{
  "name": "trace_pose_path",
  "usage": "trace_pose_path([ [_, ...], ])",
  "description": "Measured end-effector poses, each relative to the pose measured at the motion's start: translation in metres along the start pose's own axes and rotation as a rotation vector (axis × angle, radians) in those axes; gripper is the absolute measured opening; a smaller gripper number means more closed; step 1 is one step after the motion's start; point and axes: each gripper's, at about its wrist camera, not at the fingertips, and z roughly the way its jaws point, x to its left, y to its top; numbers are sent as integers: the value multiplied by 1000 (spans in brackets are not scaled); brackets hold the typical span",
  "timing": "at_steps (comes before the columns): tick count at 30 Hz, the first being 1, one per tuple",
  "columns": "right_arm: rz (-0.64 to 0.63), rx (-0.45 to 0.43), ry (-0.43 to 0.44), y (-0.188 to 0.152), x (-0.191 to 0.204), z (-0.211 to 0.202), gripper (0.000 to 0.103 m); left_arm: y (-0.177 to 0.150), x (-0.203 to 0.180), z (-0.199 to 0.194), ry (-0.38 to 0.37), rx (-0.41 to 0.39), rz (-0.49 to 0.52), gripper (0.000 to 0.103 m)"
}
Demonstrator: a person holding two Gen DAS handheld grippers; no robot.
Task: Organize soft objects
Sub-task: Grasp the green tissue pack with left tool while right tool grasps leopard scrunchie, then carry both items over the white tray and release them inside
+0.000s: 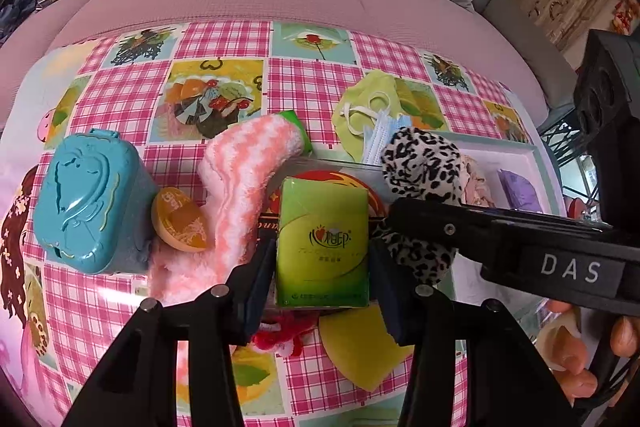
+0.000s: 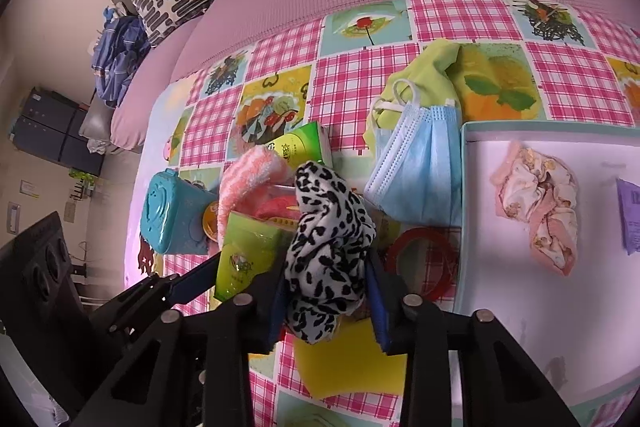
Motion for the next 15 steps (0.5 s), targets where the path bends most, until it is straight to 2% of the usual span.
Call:
trace_pose_path([
  [9, -5, -23, -10, -9, -3, -28, 33, -4, 2, -15, 27, 0, -28, 49],
  [15, 2, -49, -26, -18, -14, -59, 33, -1, -15, -36, 38, -29, -12, 49],
])
